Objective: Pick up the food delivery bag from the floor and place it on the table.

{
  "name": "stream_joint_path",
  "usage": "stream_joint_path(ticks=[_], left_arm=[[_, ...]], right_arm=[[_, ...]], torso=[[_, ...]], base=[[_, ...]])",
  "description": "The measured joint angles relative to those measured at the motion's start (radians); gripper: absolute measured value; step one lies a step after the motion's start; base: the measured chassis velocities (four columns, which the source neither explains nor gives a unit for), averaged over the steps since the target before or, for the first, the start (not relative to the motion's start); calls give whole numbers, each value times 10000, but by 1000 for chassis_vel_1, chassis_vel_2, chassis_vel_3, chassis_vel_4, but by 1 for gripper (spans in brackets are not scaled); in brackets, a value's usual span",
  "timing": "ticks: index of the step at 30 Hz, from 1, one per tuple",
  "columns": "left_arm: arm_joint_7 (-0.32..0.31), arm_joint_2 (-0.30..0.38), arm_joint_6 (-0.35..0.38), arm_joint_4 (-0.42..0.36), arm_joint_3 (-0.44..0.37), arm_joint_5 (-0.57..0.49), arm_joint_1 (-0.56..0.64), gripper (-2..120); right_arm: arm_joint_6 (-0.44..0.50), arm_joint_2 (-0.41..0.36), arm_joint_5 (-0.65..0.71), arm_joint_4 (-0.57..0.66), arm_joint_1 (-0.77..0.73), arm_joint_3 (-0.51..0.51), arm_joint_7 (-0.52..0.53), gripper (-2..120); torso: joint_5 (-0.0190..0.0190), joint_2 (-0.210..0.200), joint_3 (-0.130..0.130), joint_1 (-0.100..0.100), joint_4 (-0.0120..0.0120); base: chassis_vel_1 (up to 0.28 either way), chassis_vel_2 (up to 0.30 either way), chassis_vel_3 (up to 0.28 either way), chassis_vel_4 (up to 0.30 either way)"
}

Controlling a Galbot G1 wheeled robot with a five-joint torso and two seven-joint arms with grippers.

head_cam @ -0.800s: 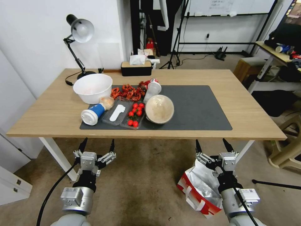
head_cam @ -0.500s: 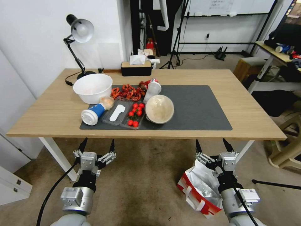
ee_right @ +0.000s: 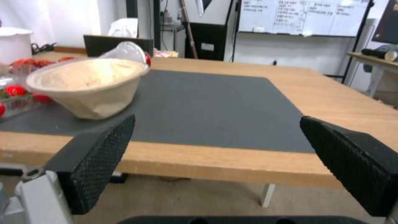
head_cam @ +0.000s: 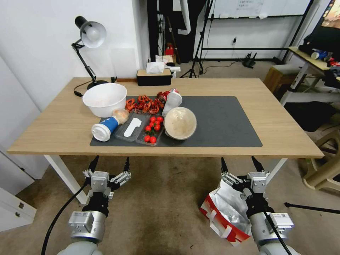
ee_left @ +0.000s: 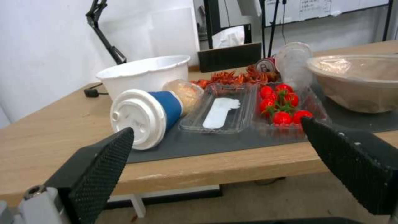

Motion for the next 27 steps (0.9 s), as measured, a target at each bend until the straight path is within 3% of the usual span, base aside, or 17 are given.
stream_joint_path(ticks=[2,3,4,5,8,9,11,16,27], left_arm=[[-365,97,366,-25,240,-214,-58,100],[-815,201,811,-89,554,-486,-140,100],[-1167,291,1171,-131,784,-695,-191,100],[-1167,291,1171,-131,784,-695,-191,100],[-2337,588,2340,-285,1569,-1396,-376,100],[-2337,588,2340,-285,1569,-1396,-376,100],[-3054,770,3057,-382,2055,-1831,-492,100],[-3552,907,2941,-374,2290,-2074,-333,100],[-3635,902,2196,-146,2323,-2249,-226,100]], right_arm=[[-258,161,-10,-137,-20,146,-298,100],[-425,260,22,-240,0,313,-610,100],[-651,351,133,-429,6,461,-893,100],[-651,351,133,-429,6,461,-893,100],[-777,371,337,-571,100,624,-1106,100],[-777,371,337,-571,100,624,-1106,100],[-773,345,398,-623,142,662,-1108,100],[-708,326,433,-673,164,685,-1093,100],[-642,279,471,-691,219,726,-1052,100]], torso=[[12,0,2,1,-9],[-13,1,-1,0,1],[10,-1,0,-1,-7],[10,-1,0,-1,-7],[0,0,0,0,-4],[0,0,0,0,-4],[3,0,0,0,-4],[3,0,0,0,-1],[3,-1,0,1,-2]], base=[[0,0,0,0],[0,0,0,0],[0,0,0,0],[0,0,0,0],[0,0,0,0],[0,0,0,0],[0,0,0,0],[0,0,0,0],[0,0,0,0]])
